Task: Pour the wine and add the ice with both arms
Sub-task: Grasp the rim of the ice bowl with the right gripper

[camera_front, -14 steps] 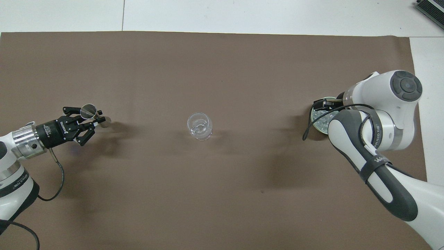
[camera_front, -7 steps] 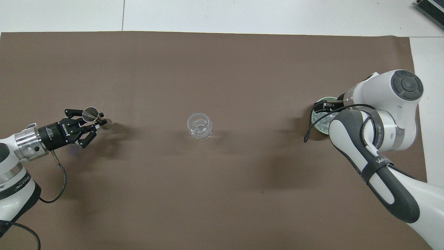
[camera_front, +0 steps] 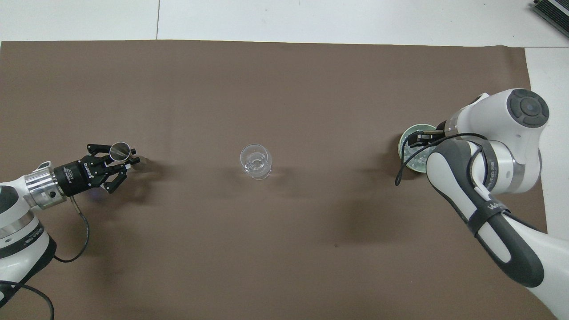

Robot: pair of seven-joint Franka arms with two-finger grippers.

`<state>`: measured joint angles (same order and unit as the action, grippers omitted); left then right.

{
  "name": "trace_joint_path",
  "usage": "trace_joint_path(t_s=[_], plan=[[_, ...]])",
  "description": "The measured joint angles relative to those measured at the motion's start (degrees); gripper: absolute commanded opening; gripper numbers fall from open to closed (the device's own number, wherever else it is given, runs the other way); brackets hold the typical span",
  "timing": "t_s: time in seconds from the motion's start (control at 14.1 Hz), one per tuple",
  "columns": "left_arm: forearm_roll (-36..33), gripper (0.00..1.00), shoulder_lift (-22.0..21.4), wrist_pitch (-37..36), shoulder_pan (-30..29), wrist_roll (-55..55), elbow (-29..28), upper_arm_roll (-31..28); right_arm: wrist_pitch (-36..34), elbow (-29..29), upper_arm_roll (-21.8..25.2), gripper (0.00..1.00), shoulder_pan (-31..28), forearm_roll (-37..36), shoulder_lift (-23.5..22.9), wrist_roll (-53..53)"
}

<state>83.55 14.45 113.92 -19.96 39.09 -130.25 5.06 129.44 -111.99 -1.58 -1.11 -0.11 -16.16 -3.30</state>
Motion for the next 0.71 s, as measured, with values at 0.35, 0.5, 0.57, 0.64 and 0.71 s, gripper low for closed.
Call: trace_joint_path(t_s=[0.35, 0.5, 0.57, 0.64, 0.71], plan=[[0.0, 0.14, 0.0, 0.8, 0.0, -0.2, 0.0, 0.0, 0.0, -0.4, 0.0, 0.1, 0.0, 0.0, 0.0, 0.0], [0.0, 0.14, 0.0, 1.1, 0.0, -0.3, 0.0, 0.0, 0.0, -0.4, 0.0, 0.03, 0.0, 0.0, 0.2, 0.0], [0.0, 0.16, 0.0, 1.1, 0.0, -0.3, 0.0, 0.0, 0.0, -0.4, 0.0, 0.0, 0.0, 0.0, 0.2, 0.0], [0.0, 0.19, 0.0, 1.1, 0.1, -0.3, 0.0, 0.0, 0.0, -0.5, 0.0, 0.0, 0.0, 0.0, 0.3, 0.0], [0.0, 0.21, 0.1, 1.1, 0.1, -0.4, 0.0, 0.1, 0.0, -0.4, 0.0, 0.0, 0.0, 0.0, 0.5, 0.0]])
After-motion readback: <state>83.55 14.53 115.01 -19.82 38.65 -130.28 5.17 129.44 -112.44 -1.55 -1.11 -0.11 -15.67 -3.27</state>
